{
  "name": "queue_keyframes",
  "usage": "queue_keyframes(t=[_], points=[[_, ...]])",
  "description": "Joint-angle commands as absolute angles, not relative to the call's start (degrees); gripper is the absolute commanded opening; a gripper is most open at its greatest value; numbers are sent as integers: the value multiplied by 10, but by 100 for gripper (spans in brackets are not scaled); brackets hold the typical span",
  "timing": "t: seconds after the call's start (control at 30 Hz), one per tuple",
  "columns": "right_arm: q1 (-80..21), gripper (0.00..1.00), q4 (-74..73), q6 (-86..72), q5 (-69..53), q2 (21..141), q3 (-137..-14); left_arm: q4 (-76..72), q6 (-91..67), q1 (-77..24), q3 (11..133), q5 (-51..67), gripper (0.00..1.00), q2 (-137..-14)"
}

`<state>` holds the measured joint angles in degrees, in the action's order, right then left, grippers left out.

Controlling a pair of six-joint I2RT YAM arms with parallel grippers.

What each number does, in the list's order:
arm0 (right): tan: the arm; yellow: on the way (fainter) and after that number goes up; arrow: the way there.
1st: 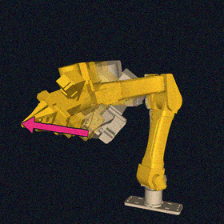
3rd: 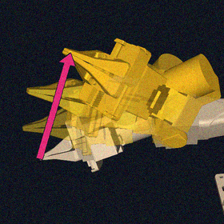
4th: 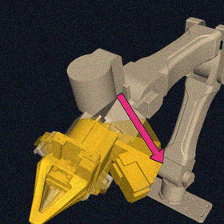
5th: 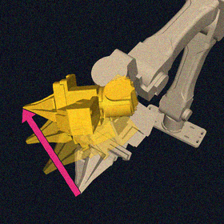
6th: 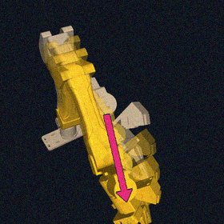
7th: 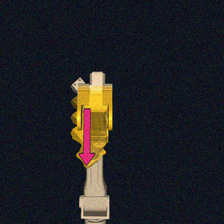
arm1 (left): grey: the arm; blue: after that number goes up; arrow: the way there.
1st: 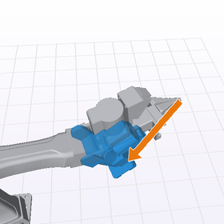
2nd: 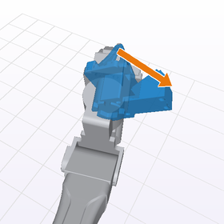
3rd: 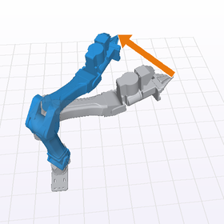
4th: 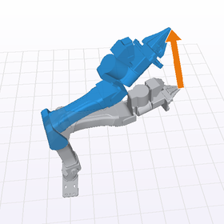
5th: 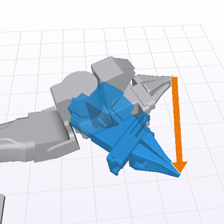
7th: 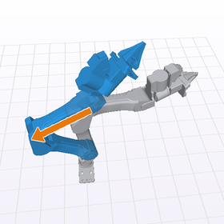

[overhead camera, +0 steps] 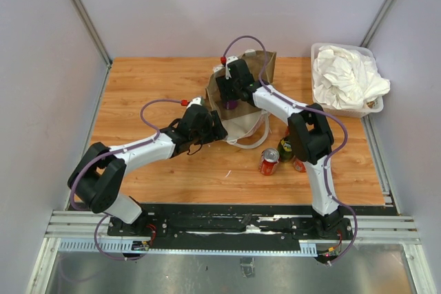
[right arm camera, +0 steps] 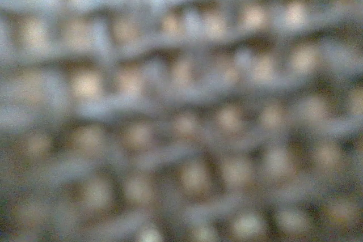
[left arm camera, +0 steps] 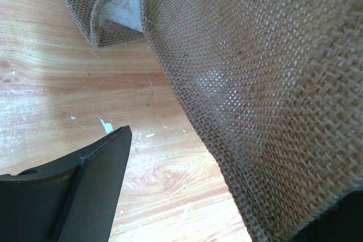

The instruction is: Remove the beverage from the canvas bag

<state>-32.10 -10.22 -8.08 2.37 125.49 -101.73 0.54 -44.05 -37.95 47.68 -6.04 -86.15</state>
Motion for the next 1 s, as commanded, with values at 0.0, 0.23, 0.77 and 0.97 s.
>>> queue_keyframes(t=[0.0, 0.23, 0.77, 0.97], points=[[-314, 1, -127, -74, 5, 1248, -1018, 24, -439, -381, 488, -51, 80, -873], [-316, 1, -129, -37, -30, 1170, -1013, 9, -458, -381, 492, -46, 80, -880], [-331, 1, -177, 3, 44, 831, -903, -36, -531, -381, 510, -100, 55, -851], [-331, 1, -210, -12, 55, 724, -817, -79, -611, -375, 461, -193, 7, -815]])
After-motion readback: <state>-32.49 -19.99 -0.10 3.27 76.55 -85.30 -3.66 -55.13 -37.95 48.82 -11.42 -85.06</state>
